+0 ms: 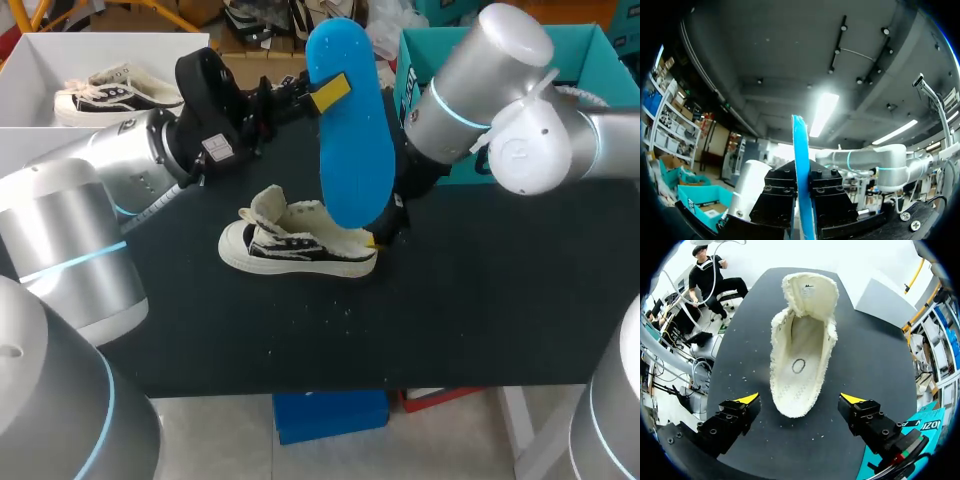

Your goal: Take the shoe out of the shoebox, open the shoe tongue, remove and reinsert the insole, then place the shoe into the shoebox

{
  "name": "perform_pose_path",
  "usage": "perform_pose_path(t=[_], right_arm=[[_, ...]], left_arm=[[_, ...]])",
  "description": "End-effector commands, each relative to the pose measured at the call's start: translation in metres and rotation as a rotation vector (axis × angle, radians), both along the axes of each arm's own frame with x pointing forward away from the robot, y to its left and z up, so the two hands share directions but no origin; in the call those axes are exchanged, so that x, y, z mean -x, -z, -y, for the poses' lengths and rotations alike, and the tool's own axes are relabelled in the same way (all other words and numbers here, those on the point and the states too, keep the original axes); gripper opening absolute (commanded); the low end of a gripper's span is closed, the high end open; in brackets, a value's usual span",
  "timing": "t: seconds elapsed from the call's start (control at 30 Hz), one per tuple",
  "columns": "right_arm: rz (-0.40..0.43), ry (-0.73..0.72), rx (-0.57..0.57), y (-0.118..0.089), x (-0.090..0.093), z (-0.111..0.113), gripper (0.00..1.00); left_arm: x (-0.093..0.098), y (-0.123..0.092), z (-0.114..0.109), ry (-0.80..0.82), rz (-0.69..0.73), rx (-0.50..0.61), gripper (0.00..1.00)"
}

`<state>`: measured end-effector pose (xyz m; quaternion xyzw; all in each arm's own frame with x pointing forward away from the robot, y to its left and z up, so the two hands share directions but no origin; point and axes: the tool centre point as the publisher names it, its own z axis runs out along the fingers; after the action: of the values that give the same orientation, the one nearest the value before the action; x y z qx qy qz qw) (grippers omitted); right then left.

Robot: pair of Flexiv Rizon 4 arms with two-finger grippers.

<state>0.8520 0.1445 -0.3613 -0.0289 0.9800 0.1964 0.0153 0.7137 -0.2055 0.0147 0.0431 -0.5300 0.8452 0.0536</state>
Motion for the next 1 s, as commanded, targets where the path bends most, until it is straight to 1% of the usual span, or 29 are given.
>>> perform_pose_path(t=[0.03,0.17,0.3,0.63,0.9,1.0], right_arm=[[-0.005,0.024,0.267,-0.002,0.0,-0.008,1.0],[-0.027,0.045,0.304,-0.003,0.001,-0.013,1.0],[-0.039,0.057,0.316,-0.002,0.0,-0.018,1.0],[-0.034,0.074,0.334,0.0,-0.003,-0.032,1.0],[-0.028,0.068,0.32,0.003,-0.004,-0.041,1.0],[-0.02,0.069,0.276,0.004,-0.003,-0.041,1.0]], left_arm=[[0.001,0.0,0.002,-0.005,0.0,0.001,0.0],[0.001,0.0,0.002,-0.005,0.0,0.001,0.0],[0.001,0.0,0.002,-0.005,0.0,0.001,0.0],[0.001,0.0,0.002,-0.005,0.0,0.001,0.0],[0.001,0.0,0.002,-0.005,0.0,0.001,0.0],[0.001,0.0,0.002,-0.005,0.0,0.001,0.0]])
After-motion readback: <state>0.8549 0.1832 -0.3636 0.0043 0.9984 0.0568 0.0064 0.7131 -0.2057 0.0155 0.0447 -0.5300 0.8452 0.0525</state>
